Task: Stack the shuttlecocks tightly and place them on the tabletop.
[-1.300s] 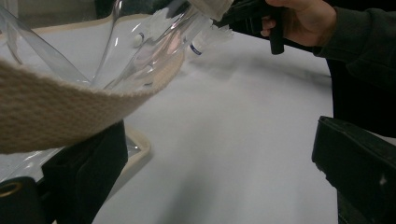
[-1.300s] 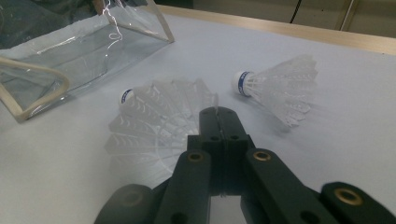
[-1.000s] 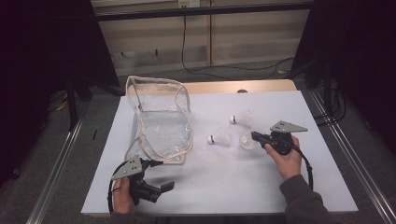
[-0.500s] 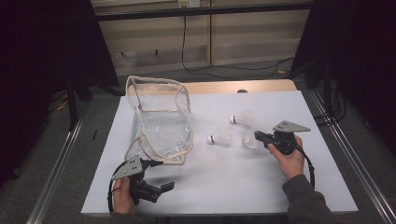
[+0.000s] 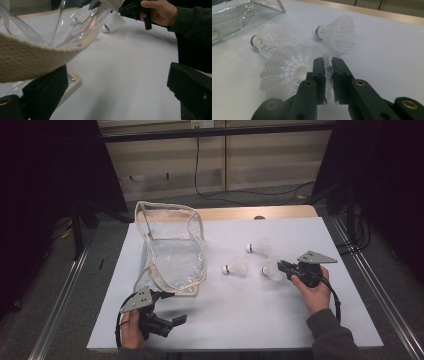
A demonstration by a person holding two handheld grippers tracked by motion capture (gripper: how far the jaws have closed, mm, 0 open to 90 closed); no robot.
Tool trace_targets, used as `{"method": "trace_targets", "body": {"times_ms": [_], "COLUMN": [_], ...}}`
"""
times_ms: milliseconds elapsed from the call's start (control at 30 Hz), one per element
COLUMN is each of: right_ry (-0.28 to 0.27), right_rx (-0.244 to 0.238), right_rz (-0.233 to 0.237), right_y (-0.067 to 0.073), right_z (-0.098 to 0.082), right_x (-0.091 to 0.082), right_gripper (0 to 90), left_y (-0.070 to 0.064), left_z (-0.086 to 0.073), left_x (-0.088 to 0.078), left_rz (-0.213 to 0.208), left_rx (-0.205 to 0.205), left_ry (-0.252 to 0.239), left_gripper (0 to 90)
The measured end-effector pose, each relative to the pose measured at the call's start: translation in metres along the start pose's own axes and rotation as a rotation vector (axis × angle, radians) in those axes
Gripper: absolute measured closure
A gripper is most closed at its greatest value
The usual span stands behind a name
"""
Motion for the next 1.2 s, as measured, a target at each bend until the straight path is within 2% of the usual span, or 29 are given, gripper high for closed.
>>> {"method": "trace_targets", "body": {"times_ms": [200, 367, 433, 567, 867, 1200], "right_ry": [-0.006, -0.004, -0.003, 0.005, 0.017, 0.010], "right_rx": [0.019, 0.040, 0.046, 0.058, 0.049, 0.054], "right_rz": [-0.029, -0.039, -0.042, -0.035, -0.011, -0.024], "right_y": [-0.006, -0.011, -0.012, -0.012, -0.007, -0.009], "right_z": [-0.003, -0.007, -0.008, -0.013, -0.016, -0.016], "right_x": [-0.007, -0.012, -0.013, -0.017, -0.014, -0.016], "right_gripper": [74.6, 74.0, 75.5, 89.8, 90.0, 90.0], "left_y": [0.000, 0.000, 0.000, 0.000, 0.000, 0.000], "left_z": [0.000, 0.000, 0.000, 0.000, 0.000, 0.000], "left_x": [0.000, 0.000, 0.001, 0.001, 0.001, 0.001], "left_rz": [0.002, 0.001, 0.004, 0.004, 0.006, 0.002], "left_rx": [0.002, 0.002, 0.001, 0.002, 0.001, 0.000], "left_ry": [0.003, 0.003, 0.004, 0.003, 0.000, 0.001], "left_gripper": [3.6, 3.5, 3.6, 3.5, 3.6, 3.5]}}
Point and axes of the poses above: each handheld gripper's, and its own axes: x roughly forward along the jaws, z roughly out of its top, y roughly to its left, the point moved 8 cm from there along x, roughly forward along the jaws, and after that the axes turned 8 degrees about z, right-handed, at the moved point
